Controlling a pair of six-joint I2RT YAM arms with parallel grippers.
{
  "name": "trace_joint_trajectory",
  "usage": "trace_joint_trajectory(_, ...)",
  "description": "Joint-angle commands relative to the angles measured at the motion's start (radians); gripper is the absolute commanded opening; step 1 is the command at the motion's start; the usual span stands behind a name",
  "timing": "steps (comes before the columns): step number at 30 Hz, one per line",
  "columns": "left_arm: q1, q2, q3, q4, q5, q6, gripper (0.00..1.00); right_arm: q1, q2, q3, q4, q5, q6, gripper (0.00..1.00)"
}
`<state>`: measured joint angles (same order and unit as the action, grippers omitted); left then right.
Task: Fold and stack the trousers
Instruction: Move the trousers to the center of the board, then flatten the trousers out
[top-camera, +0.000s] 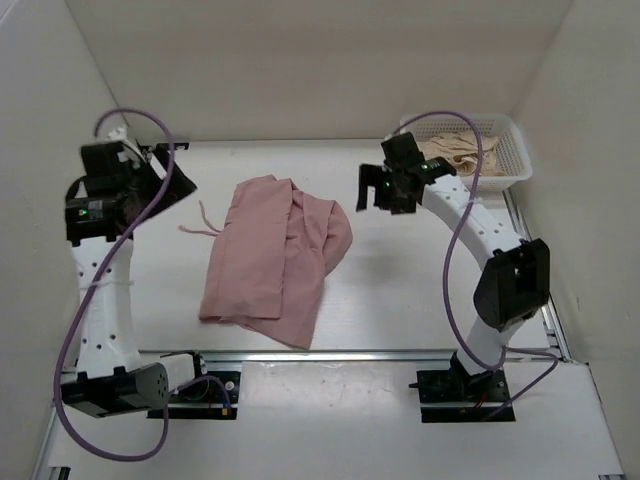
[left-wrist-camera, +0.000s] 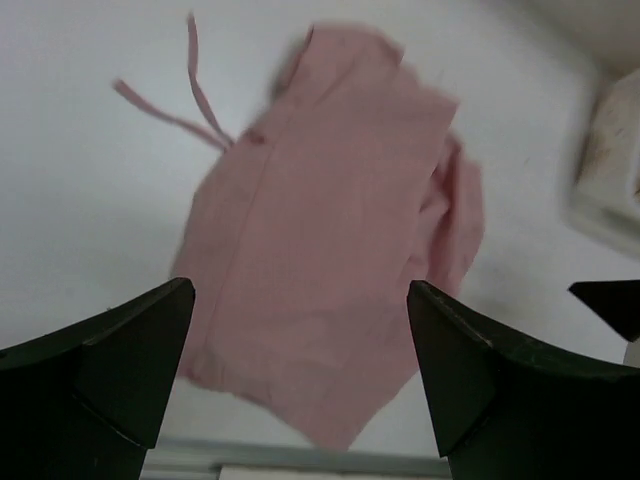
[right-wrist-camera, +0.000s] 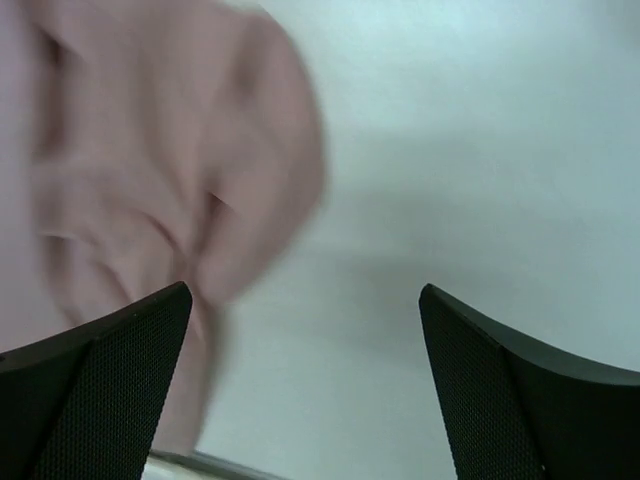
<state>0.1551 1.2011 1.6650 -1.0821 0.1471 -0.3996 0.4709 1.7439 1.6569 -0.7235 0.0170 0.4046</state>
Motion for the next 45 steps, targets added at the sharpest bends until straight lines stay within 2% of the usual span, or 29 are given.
trace_joint_trajectory(1,-0.028,-0.029,-0.2,-0.004,0.022,-0.027,0.99,-0.005,-0.242,-0.106,-0.061,0.09,0.016,0.99)
trace_joint_trajectory(2,-0.043,-0.046,-0.252,0.013,0.022,-0.027,0.99,-0.005,-0.276,-0.15,-0.05,0.1,0.026,0.98)
trace_joint_trajectory(3,-0.089,-0.06,-0.366,0.036,0.073,-0.039,0.99,-0.005,-0.332,-0.196,-0.033,0.1,0.039,0.98)
trace_joint_trajectory(5,-0.156,-0.07,-0.479,0.103,0.11,-0.083,0.99,0.014,-0.374,-0.336,0.005,0.009,0.048,0.98)
trace_joint_trajectory(8,-0.313,-0.049,-0.632,0.155,0.06,-0.186,0.99,0.055,-0.396,-0.434,0.006,-0.055,0.101,0.99)
trace_joint_trajectory(12,-0.416,0.026,-0.703,0.266,-0.017,-0.255,0.99,0.129,-0.396,-0.534,0.065,-0.118,0.155,0.99)
trace_joint_trajectory(14,-0.442,0.084,-0.682,0.277,-0.078,-0.265,0.99,0.143,-0.386,-0.545,0.065,-0.129,0.167,0.99)
trace_joint_trajectory(16,-0.453,0.188,-0.651,0.301,-0.078,-0.254,0.99,0.152,-0.386,-0.545,0.065,-0.12,0.168,0.99)
trace_joint_trajectory(18,-0.479,0.292,-0.596,0.336,-0.092,-0.239,0.99,0.152,-0.397,-0.525,0.055,-0.108,0.159,0.99)
trace_joint_trajectory(19,-0.492,0.329,-0.571,0.346,-0.083,-0.228,0.96,0.152,-0.406,-0.516,0.036,-0.083,0.158,0.99)
trace_joint_trajectory(20,-0.509,0.369,-0.507,0.346,-0.083,-0.191,0.86,0.152,-0.406,-0.504,0.026,-0.068,0.148,0.99)
trace_joint_trajectory(21,-0.519,0.438,-0.472,0.346,-0.064,-0.165,0.68,0.152,-0.406,-0.481,0.015,-0.055,0.137,0.99)
trace_joint_trajectory(22,-0.528,0.466,-0.434,0.328,-0.064,-0.151,0.39,0.141,-0.415,-0.468,-0.002,-0.046,0.137,0.99)
trace_joint_trajectory(23,-0.537,0.488,-0.395,0.309,-0.055,-0.142,0.19,0.141,-0.415,-0.457,-0.014,-0.037,0.128,0.99)
trace_joint_trajectory(24,-0.552,0.502,-0.316,0.288,-0.07,-0.133,0.1,0.13,-0.429,-0.447,-0.023,-0.026,0.128,0.99)
trace_joint_trajectory(29,-0.612,0.468,-0.046,0.104,-0.145,-0.102,0.1,0.06,-0.552,-0.407,-0.089,0.053,0.14,0.99)
trace_joint_trajectory(30,-0.652,0.459,0.01,0.071,-0.173,-0.09,0.1,0.04,-0.576,-0.393,-0.103,0.054,0.14,0.99)
trace_joint_trajectory(31,-0.675,0.459,0.139,0.039,-0.184,-0.081,0.1,0.0,-0.602,-0.375,-0.117,0.054,0.14,0.99)
trace_joint_trajectory(33,-0.725,0.468,0.295,-0.069,-0.204,-0.067,0.1,-0.035,-0.668,-0.3,-0.165,0.073,0.12,0.99)
trace_joint_trajectory(34,-0.776,0.482,0.459,-0.106,-0.204,-0.067,0.1,-0.066,-0.685,-0.269,-0.181,0.111,0.103,0.99)
trace_joint_trajectory(35,-0.801,0.521,0.54,-0.139,-0.204,-0.052,0.1,-0.078,-0.708,-0.238,-0.2,0.136,0.083,0.99)
trace_joint_trajectory(37,-0.859,0.563,0.721,-0.174,-0.108,-0.029,0.1,-0.103,-0.73,-0.153,-0.255,0.204,0.073,0.99)
trace_joint_trajectory(40,-0.911,0.64,0.808,-0.159,0.03,-0.028,0.1,-0.112,-0.759,-0.12,-0.278,0.328,0.062,0.99)
trace_joint_trajectory(45,-0.931,0.634,0.854,-0.079,0.057,-0.065,0.1,-0.112,-0.768,-0.126,-0.313,0.341,0.074,0.99)
